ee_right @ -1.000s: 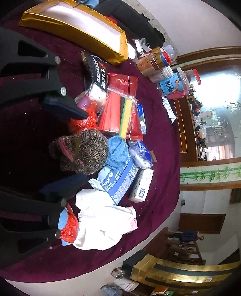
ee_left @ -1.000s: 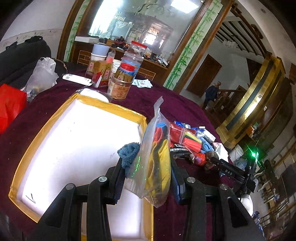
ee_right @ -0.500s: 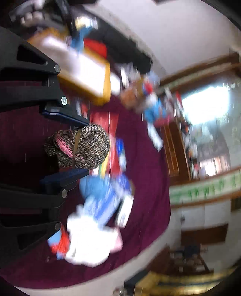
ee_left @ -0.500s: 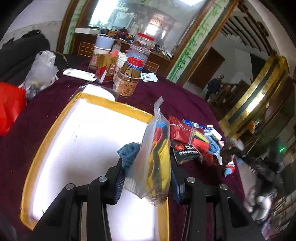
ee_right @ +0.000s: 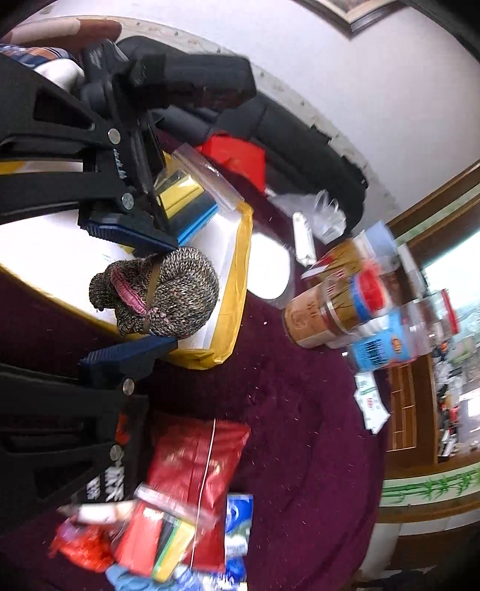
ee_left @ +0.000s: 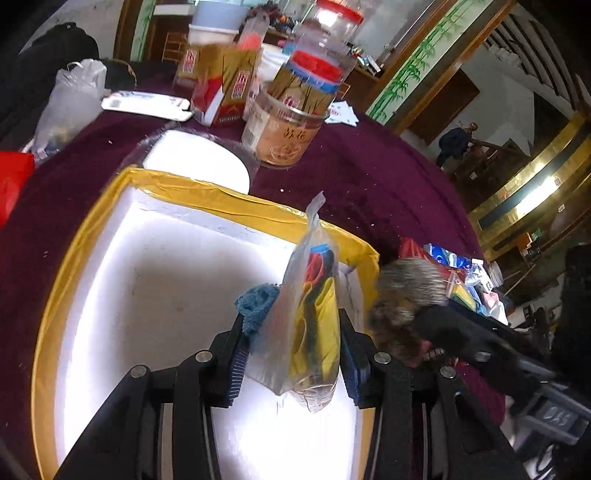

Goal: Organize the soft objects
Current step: 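Carry both items over the yellow-rimmed white tray and open both tools to drop them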

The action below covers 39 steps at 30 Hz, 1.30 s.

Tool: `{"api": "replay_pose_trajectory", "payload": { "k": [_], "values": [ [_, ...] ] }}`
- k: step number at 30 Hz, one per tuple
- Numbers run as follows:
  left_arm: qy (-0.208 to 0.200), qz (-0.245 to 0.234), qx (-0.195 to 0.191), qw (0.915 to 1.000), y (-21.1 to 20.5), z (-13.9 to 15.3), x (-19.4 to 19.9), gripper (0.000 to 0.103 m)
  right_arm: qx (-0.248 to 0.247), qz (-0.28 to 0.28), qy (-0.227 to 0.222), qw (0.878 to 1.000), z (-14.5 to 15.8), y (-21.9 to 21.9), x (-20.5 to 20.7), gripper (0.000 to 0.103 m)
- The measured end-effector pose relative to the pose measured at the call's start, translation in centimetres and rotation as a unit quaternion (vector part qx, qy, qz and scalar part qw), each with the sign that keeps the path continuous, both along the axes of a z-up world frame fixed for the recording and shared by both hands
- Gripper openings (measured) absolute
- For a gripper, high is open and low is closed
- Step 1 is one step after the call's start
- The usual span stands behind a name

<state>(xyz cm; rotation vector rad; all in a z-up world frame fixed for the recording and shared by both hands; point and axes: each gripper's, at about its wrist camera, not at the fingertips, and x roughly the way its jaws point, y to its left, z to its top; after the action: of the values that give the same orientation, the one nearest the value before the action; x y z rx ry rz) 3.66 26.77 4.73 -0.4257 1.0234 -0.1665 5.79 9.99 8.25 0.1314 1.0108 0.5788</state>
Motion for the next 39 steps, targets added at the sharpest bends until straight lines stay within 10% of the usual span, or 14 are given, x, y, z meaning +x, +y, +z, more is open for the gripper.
{"api": "replay_pose_trajectory", "payload": {
  "k": [10,21,26,30,39],
  "values": [
    [0.016,0.022,-0.038,0.9989,1.0,-1.6,1.1,0.064,-0.044,-0.021,-0.010,0.999,-1.5,1.3,1.7,0.060],
    [-0.051,0.060,-0.005,0.9969,2.5,2.8,-2.1,0.065,-0.048,-0.062,-0.123,0.989,4.8,-5.7,-3.4,0.063],
    [-0.094,0.031,-0.006,0.9951,-0.3,5.5,-4.8,0.073,-0.098,-0.139,-0.269,0.948,8.0,-11.8,-9.8,0.101],
    [-0.106,0.011,-0.014,0.9942,-2.7,6.2,-6.3,0.073,-0.112,-0.209,-0.344,0.908,8.2,-16.4,-13.2,0.103],
    [-0.081,-0.042,0.027,0.9955,-9.7,5.4,-7.3,0.074,-0.101,-0.261,-0.241,0.929,3.1,-24.3,-10.2,0.103]
  ]
}}
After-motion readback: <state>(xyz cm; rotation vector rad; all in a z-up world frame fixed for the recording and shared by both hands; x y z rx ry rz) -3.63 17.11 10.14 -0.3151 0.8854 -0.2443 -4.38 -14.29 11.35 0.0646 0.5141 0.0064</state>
